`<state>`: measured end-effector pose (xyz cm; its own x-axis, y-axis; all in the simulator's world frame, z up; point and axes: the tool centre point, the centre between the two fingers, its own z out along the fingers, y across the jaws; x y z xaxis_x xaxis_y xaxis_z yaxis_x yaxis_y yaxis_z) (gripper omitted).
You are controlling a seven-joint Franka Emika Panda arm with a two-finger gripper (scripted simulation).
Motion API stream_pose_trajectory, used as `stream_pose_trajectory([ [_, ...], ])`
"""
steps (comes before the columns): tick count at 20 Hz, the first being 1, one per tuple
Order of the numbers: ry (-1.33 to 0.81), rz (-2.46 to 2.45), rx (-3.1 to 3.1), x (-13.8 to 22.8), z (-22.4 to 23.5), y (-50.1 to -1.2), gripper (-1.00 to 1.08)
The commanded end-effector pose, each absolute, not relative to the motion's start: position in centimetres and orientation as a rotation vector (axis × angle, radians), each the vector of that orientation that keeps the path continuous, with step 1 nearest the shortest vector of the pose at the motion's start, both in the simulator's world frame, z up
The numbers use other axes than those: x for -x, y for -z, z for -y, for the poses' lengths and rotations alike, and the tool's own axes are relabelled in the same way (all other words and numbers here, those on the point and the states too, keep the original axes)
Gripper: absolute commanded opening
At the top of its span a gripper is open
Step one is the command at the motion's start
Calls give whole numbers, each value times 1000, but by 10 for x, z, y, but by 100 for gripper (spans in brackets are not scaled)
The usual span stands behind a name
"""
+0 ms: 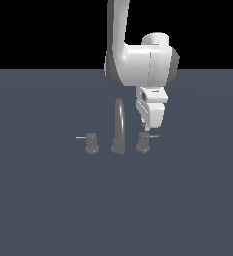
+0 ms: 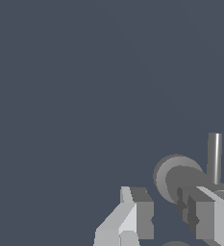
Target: Turn on the faucet by rotating a designated handle.
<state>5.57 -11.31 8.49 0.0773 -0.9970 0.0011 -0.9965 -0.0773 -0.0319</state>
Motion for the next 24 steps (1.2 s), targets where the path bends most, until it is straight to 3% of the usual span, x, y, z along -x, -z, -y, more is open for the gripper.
stream_pose_trajectory([
  [1,1,-2174,2269,-44,131,-63,-100],
  [5,1,-2175,2268,-44,132,-63,-100],
  [6,40,-2125,2278,-59,113,-85,-100],
  [16,1,-2173,2267,-12,151,-64,-100],
  [18,18,-2152,2272,-23,142,-69,-100],
  [24,10,-2162,2270,-1,142,-66,-100],
])
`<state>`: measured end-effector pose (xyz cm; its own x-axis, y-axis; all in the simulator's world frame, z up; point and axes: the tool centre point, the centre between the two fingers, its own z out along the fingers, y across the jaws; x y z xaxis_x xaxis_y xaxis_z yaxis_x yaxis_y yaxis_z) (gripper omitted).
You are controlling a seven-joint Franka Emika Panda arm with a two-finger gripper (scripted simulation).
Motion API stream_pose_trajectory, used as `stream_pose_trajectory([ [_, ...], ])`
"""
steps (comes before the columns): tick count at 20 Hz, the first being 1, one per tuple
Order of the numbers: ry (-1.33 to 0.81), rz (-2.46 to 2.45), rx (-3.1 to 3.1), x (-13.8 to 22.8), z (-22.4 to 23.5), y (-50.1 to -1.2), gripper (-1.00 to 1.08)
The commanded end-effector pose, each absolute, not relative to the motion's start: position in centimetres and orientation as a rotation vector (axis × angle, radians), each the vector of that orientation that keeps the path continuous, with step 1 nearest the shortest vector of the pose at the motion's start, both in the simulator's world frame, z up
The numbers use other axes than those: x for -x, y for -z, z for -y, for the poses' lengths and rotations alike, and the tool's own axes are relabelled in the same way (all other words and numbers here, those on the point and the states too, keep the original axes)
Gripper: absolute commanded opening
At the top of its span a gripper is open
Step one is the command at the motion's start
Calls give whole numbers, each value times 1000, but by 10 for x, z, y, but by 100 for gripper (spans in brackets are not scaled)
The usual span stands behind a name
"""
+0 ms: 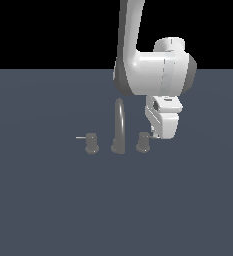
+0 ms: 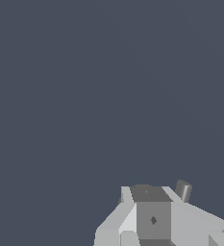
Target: Turn on the faucet by rotating a designated handle.
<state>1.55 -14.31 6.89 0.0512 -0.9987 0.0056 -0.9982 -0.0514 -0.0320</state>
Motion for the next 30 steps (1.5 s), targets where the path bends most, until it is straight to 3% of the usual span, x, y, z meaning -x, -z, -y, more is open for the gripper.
stream_pose_trajectory([
  [1,9,-2164,2270,3,142,-66,-100],
  [7,0,-2174,2267,26,142,-63,-100],
  [9,41,-2170,2253,11,148,-68,-100],
  [20,1,-2175,2267,45,109,-63,-100],
  [22,34,-2201,2234,38,130,-68,-100],
  [30,0,-2175,2267,35,72,-63,-100],
])
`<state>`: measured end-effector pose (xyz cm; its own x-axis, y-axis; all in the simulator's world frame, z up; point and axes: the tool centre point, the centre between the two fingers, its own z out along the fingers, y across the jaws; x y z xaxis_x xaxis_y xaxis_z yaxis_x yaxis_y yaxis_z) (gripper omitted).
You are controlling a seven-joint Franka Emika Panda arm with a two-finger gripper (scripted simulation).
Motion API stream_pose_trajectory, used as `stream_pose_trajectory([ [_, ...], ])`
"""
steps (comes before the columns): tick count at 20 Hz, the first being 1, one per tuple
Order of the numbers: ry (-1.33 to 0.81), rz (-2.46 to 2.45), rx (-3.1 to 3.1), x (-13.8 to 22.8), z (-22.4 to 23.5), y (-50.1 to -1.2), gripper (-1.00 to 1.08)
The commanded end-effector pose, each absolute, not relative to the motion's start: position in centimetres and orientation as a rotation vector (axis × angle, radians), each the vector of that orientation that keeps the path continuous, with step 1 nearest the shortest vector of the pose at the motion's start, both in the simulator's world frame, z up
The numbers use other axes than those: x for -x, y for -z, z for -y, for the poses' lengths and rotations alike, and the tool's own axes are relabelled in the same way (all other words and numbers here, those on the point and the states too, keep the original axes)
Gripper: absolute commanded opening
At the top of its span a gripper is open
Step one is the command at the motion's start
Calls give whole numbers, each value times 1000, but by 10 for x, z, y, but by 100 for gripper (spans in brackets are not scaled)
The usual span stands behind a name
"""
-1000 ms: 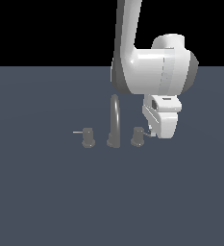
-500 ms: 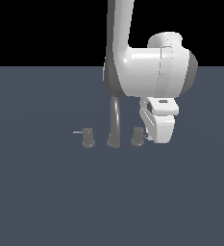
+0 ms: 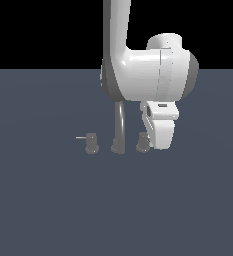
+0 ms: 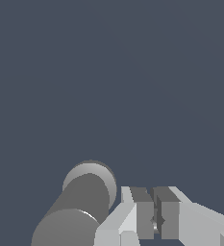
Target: Turn on the faucet by rotating a designated handle.
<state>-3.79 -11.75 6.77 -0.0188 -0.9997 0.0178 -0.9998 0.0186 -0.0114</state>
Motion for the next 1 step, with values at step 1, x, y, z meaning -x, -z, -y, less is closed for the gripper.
stream_pose_trajectory([
  [1,0,2175,-2267,35,72,-63,-100],
])
